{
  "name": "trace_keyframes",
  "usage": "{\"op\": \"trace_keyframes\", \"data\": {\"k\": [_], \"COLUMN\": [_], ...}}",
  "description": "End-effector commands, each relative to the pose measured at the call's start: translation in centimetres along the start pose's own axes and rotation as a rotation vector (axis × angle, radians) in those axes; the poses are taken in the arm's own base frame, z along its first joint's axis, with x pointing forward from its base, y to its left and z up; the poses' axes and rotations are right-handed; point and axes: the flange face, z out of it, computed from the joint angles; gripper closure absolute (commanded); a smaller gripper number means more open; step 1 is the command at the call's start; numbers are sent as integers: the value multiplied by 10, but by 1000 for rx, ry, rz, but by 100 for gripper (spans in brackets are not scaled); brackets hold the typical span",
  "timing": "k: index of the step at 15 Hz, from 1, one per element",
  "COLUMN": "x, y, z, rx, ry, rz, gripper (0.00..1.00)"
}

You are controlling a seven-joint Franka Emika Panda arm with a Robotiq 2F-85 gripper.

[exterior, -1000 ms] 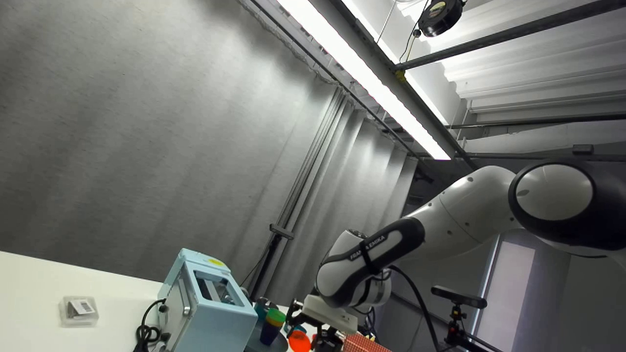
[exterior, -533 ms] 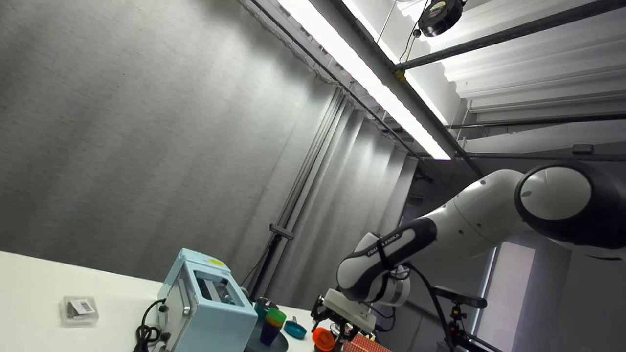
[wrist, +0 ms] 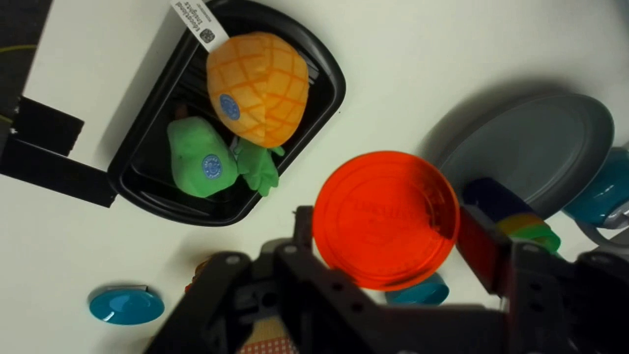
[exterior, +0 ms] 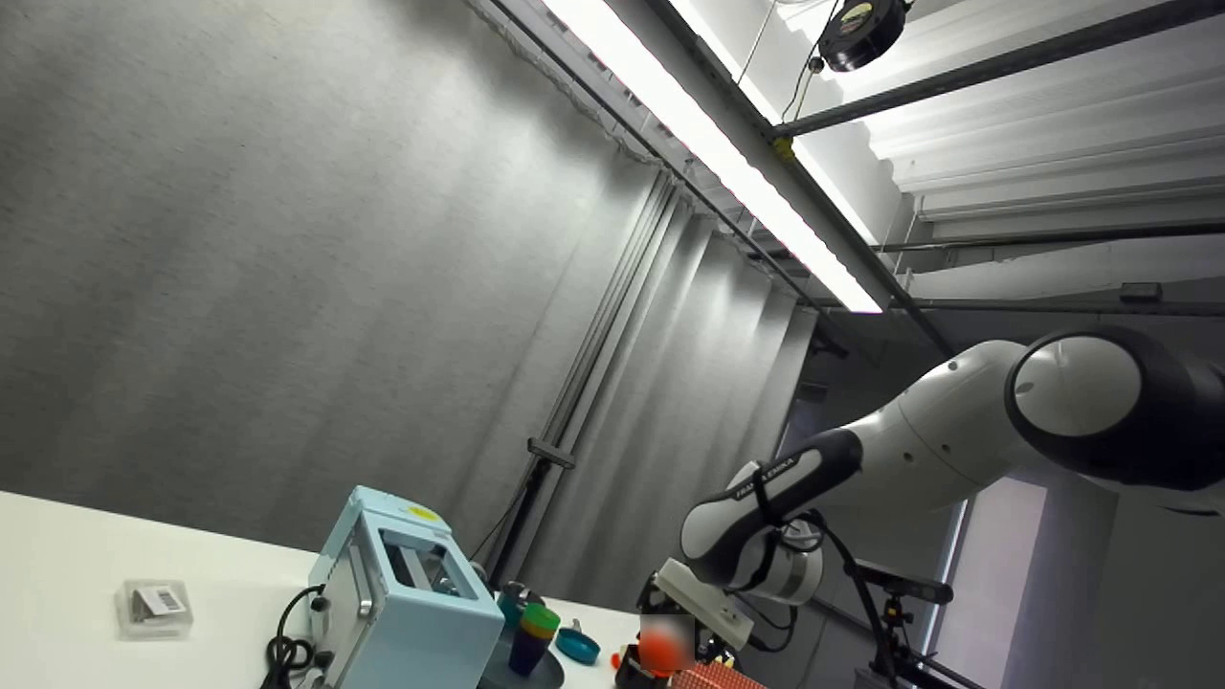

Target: Move the orange disc to the right

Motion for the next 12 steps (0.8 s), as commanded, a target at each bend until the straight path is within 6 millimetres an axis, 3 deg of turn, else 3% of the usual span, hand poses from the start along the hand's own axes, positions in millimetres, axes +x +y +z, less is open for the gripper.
{"op": "trace_keyframes", "data": {"k": [1, 6, 12], "x": [20, 30, 43], "y": [17, 32, 31], "z": [2, 9, 12], "rx": [10, 0, 18], "ry": [35, 33, -34], "rz": [81, 133, 192], "gripper": [51, 51, 51]}}
